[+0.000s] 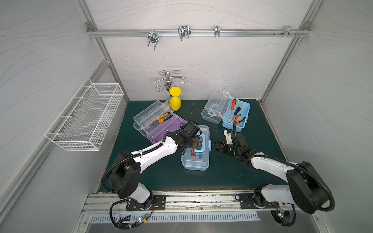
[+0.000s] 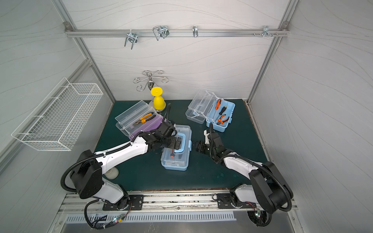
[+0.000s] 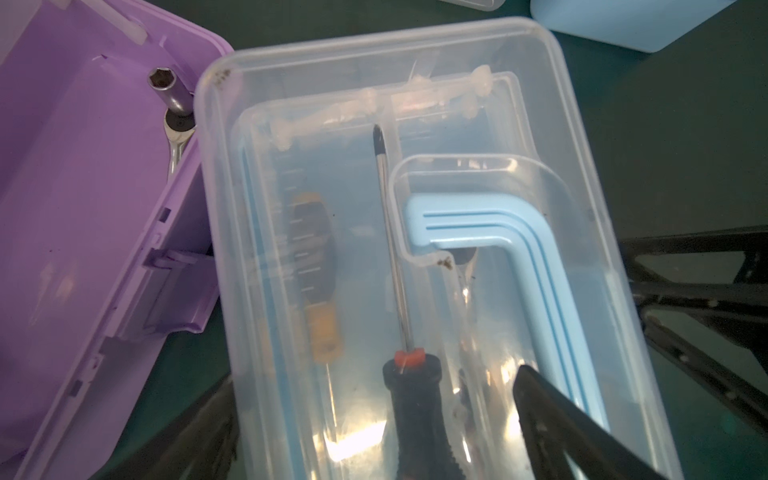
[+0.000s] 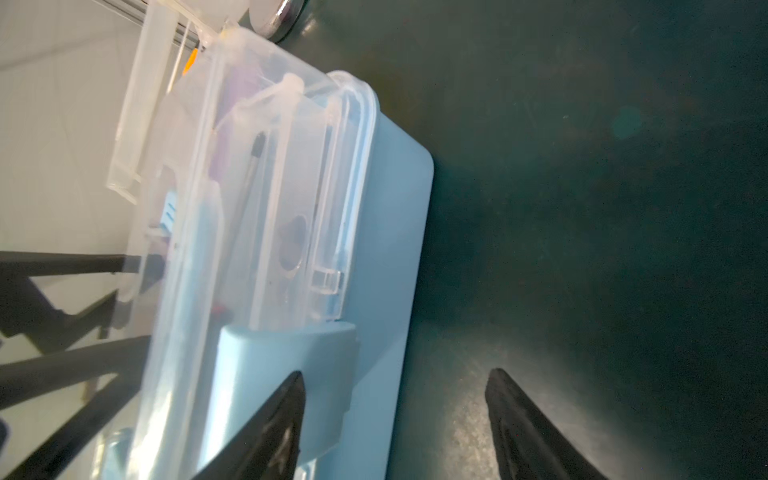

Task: Close toolboxes
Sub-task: Fasten the toolbox latch on the toolbox.

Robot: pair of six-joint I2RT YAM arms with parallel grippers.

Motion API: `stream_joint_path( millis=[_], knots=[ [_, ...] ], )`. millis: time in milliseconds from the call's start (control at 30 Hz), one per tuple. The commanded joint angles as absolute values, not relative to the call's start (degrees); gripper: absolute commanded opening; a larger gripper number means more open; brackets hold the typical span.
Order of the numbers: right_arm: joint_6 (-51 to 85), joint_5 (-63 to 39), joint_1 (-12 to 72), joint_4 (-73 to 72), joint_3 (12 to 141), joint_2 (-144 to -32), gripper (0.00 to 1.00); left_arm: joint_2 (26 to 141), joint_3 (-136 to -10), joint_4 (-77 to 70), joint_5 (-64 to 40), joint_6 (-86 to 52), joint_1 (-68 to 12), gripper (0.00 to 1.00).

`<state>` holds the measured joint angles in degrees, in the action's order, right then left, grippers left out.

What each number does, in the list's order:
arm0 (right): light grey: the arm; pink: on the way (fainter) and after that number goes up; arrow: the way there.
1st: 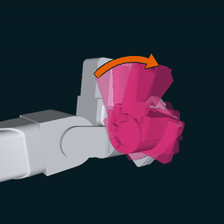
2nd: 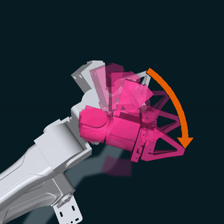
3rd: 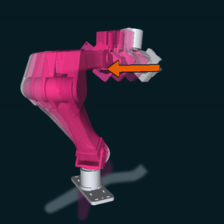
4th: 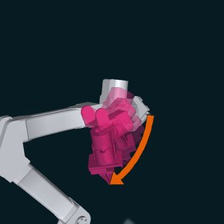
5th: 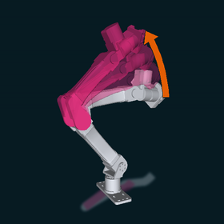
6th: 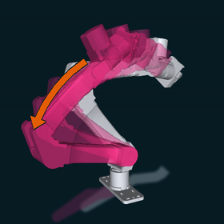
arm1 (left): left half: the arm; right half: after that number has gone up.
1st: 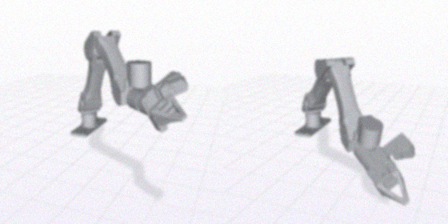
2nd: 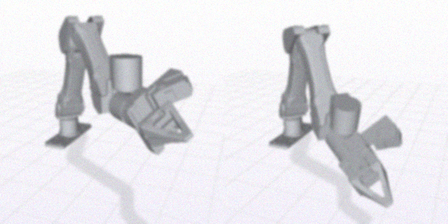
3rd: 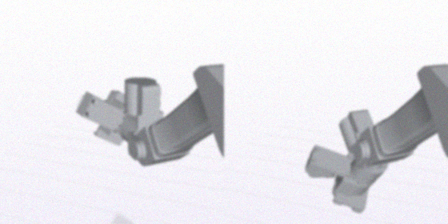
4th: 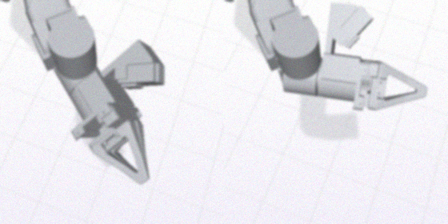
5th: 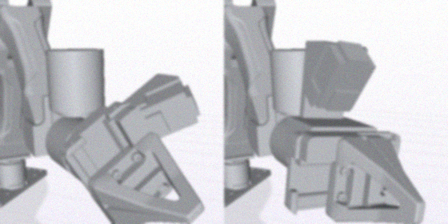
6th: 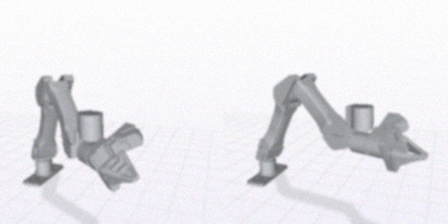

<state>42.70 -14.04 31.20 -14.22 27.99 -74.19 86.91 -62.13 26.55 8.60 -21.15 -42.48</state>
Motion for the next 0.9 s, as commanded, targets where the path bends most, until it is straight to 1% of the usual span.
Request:
stream_joint_path(
  millis=[0,200,300,433,667,867],
  knots=[
    [49.84,-22.06,31.21,-20.62,26.79,-73.92,0.68,85.98,-61.57,28.56,8.79,-20.17,-43.07,0.99],
    [54.59,-23.9,30.61,-23.95,25.66,-73.06,0.64,84.41,-61.44,28.48,8.83,-20.04,-43.03,0.99],
    [56.09,-24.88,30.34,-25.4,25.27,-72.96,0.58,83.72,-61.35,28.55,8.94,-20.06,-43.05,0.99],
    [57.8,-25.77,30.22,-27.41,24.79,-73.09,0.56,82.72,-61.27,28.72,8.98,-19.89,-43.06,0.99],
    [57.79,-25.62,30.22,-26.97,25.31,-73.53,0.46,81.26,-61.77,29.51,9.76,-19.04,-43.02,0.99],
    [57.17,-25.71,30.17,-26.11,25.62,-73.93,0.39,80.33,-61.7,30.46,12.43,-17.67,-42.5,0.99]
  ],
)
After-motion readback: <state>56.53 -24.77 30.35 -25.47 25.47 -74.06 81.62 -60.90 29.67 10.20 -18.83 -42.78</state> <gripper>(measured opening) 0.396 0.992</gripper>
